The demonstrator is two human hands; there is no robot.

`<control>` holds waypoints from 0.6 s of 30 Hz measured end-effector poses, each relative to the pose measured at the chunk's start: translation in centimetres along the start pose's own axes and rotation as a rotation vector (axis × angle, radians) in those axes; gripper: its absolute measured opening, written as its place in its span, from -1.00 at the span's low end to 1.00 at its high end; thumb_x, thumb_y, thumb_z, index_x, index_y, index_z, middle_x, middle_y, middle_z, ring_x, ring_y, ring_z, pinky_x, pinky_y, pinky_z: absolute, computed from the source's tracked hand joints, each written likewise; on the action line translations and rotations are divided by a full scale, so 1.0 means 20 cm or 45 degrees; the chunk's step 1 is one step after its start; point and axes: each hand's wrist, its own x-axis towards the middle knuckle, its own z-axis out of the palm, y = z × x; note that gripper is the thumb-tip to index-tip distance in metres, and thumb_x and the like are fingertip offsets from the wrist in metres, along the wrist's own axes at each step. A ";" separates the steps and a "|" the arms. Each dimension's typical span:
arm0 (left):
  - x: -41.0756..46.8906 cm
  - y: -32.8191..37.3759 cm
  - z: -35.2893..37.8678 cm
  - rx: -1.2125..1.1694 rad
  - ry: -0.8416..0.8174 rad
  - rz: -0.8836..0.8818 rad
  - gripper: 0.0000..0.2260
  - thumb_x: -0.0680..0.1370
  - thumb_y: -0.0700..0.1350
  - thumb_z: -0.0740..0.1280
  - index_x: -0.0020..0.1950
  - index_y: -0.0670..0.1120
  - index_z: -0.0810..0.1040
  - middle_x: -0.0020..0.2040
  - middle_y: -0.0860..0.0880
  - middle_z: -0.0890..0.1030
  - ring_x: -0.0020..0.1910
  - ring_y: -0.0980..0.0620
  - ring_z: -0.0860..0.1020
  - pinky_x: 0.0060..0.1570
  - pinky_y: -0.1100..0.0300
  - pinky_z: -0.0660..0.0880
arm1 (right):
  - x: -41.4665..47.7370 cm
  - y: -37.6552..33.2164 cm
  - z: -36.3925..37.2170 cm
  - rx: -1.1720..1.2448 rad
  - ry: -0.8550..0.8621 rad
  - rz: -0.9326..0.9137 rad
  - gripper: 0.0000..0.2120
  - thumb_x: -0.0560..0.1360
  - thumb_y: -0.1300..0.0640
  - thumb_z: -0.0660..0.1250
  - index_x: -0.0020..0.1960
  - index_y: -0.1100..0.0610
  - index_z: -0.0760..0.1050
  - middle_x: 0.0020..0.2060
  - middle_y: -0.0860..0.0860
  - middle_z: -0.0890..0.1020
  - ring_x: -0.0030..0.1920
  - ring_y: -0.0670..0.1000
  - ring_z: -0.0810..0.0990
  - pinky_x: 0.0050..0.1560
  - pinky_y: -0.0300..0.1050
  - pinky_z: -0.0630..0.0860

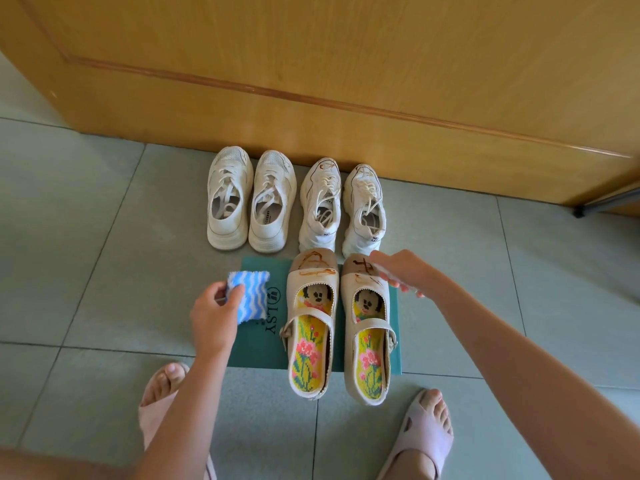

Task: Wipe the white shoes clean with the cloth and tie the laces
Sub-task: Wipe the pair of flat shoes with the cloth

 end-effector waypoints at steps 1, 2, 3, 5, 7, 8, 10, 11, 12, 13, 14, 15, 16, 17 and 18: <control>0.00 0.00 0.00 -0.004 0.000 0.002 -0.79 0.52 -0.09 0.35 0.06 -0.19 0.56 -0.10 -0.09 0.59 -0.12 -0.04 0.51 -0.12 0.16 0.35 | 0.01 0.00 0.00 -0.003 -0.005 -0.002 -0.53 0.53 -0.23 0.15 -0.39 0.09 0.34 -0.53 -0.04 0.33 -0.55 -0.08 0.22 -0.45 -0.32 0.22; 0.00 -0.01 0.00 -0.009 0.000 0.007 -0.80 0.52 -0.10 0.35 0.05 -0.20 0.56 -0.11 -0.09 0.58 -0.12 -0.04 0.51 -0.13 0.16 0.35 | 0.01 -0.01 0.00 0.003 -0.057 0.022 -0.53 0.53 -0.24 0.14 -0.38 0.09 0.34 -0.52 -0.03 0.32 -0.54 -0.08 0.22 -0.42 -0.31 0.24; 0.01 -0.01 0.00 -0.012 0.003 0.013 -0.81 0.52 -0.10 0.35 0.03 -0.20 0.56 -0.12 -0.09 0.58 -0.14 -0.04 0.51 -0.15 0.16 0.35 | 0.01 -0.03 0.00 0.002 -0.140 0.067 -0.52 0.52 -0.27 0.12 -0.35 0.09 0.35 -0.51 -0.03 0.31 -0.53 -0.08 0.22 -0.38 -0.29 0.27; 0.01 -0.02 0.00 -0.013 -0.001 0.024 -0.84 0.51 -0.11 0.35 -0.02 -0.20 0.56 -0.16 -0.10 0.58 -0.18 -0.03 0.49 -0.25 0.16 0.34 | 0.01 -0.05 -0.02 -0.018 -0.265 0.157 -0.48 0.51 -0.33 0.05 -0.33 0.09 0.35 -0.53 -0.04 0.28 -0.56 -0.10 0.23 -0.37 -0.26 0.33; 0.01 -0.02 0.00 -0.010 -0.008 0.024 -0.84 0.51 -0.10 0.35 -0.04 -0.19 0.55 -0.19 -0.09 0.57 -0.21 -0.03 0.49 -0.31 0.16 0.33 | 0.00 -0.05 -0.03 -0.016 -0.325 0.193 -0.45 0.49 -0.37 0.03 -0.32 0.09 0.35 -0.59 -0.05 0.30 -0.62 -0.13 0.24 -0.51 -0.32 0.37; 0.02 -0.02 0.00 -0.008 -0.013 0.021 -0.84 0.51 -0.10 0.35 -0.04 -0.19 0.55 -0.19 -0.09 0.57 -0.22 -0.03 0.48 -0.30 0.16 0.32 | 0.00 -0.04 -0.04 -0.015 -0.317 0.191 -0.46 0.49 -0.37 0.06 -0.31 0.09 0.36 -0.59 -0.05 0.33 -0.61 -0.12 0.27 -0.55 -0.34 0.36; 0.02 -0.03 0.01 -0.010 -0.020 0.015 -0.82 0.51 -0.09 0.35 -0.03 -0.20 0.56 -0.20 -0.09 0.56 -0.22 -0.03 0.48 -0.25 0.15 0.32 | 0.01 0.00 -0.04 -0.074 -0.206 0.127 -0.49 0.48 -0.34 0.14 -0.29 0.11 0.40 -0.51 -0.01 0.43 -0.53 -0.06 0.38 -0.48 -0.24 0.38; 0.02 -0.03 0.01 -0.012 -0.020 0.013 -0.82 0.51 -0.09 0.35 -0.03 -0.20 0.56 -0.20 -0.09 0.57 -0.22 -0.04 0.48 -0.24 0.15 0.32 | 0.02 0.01 -0.04 -0.109 -0.162 0.093 -0.50 0.48 -0.32 0.17 -0.28 0.12 0.41 -0.46 0.01 0.47 -0.48 -0.03 0.42 -0.41 -0.19 0.37; 0.02 -0.03 0.01 -0.011 -0.019 0.007 -0.82 0.51 -0.09 0.36 -0.03 -0.20 0.56 -0.20 -0.09 0.57 -0.23 -0.04 0.48 -0.23 0.15 0.33 | 0.02 0.02 -0.04 -0.127 -0.143 0.076 -0.52 0.48 -0.30 0.18 -0.27 0.13 0.41 -0.43 0.02 0.49 -0.46 -0.02 0.43 -0.38 -0.17 0.36; 0.03 -0.03 0.01 -0.010 -0.016 0.000 -0.82 0.51 -0.08 0.36 -0.03 -0.20 0.56 -0.21 -0.09 0.56 -0.23 -0.03 0.48 -0.23 0.15 0.33 | 0.01 0.03 -0.04 -0.130 -0.134 0.067 -0.52 0.49 -0.29 0.18 -0.26 0.14 0.42 -0.43 0.02 0.49 -0.46 -0.02 0.44 -0.36 -0.16 0.37; 0.03 -0.04 0.01 -0.007 -0.014 -0.004 -0.81 0.50 -0.08 0.36 -0.03 -0.20 0.56 -0.21 -0.08 0.56 -0.24 -0.03 0.47 -0.24 0.15 0.32 | 0.01 0.03 -0.04 -0.127 -0.120 0.061 -0.52 0.49 -0.28 0.18 -0.24 0.16 0.43 -0.44 0.01 0.49 -0.47 -0.02 0.43 -0.33 -0.11 0.43; 0.03 -0.04 0.01 -0.002 -0.016 -0.004 -0.81 0.50 -0.07 0.36 -0.04 -0.20 0.56 -0.23 -0.08 0.55 -0.25 -0.02 0.46 -0.25 0.16 0.31 | 0.01 0.03 -0.04 -0.121 -0.087 0.058 -0.51 0.49 -0.28 0.19 -0.23 0.17 0.44 -0.45 0.01 0.48 -0.47 -0.03 0.42 -0.22 -0.02 0.52; 0.03 -0.04 0.01 0.003 -0.022 0.001 -0.81 0.50 -0.07 0.35 -0.05 -0.20 0.56 -0.24 -0.07 0.54 -0.27 -0.01 0.45 -0.29 0.16 0.30 | 0.01 0.04 -0.04 -0.111 -0.051 0.059 -0.49 0.49 -0.29 0.19 -0.20 0.19 0.47 -0.45 0.02 0.47 -0.47 -0.02 0.42 -0.05 0.11 0.55; 0.03 -0.03 0.01 0.006 -0.028 0.009 -0.82 0.50 -0.08 0.35 -0.06 -0.20 0.55 -0.26 -0.06 0.52 -0.28 -0.01 0.44 -0.33 0.16 0.30 | 0.01 0.04 -0.04 -0.093 -0.038 0.059 -0.44 0.48 -0.31 0.17 -0.12 0.22 0.51 -0.42 0.04 0.49 -0.42 0.00 0.45 0.07 0.19 0.52; 0.03 -0.03 0.00 0.006 -0.030 0.015 -0.83 0.50 -0.09 0.35 -0.07 -0.20 0.55 -0.27 -0.06 0.52 -0.29 0.00 0.43 -0.35 0.17 0.30 | 0.01 0.03 -0.04 -0.061 -0.078 0.069 -0.35 0.47 -0.36 0.14 0.04 0.26 0.51 -0.32 0.08 0.53 -0.32 0.05 0.51 0.08 0.23 0.51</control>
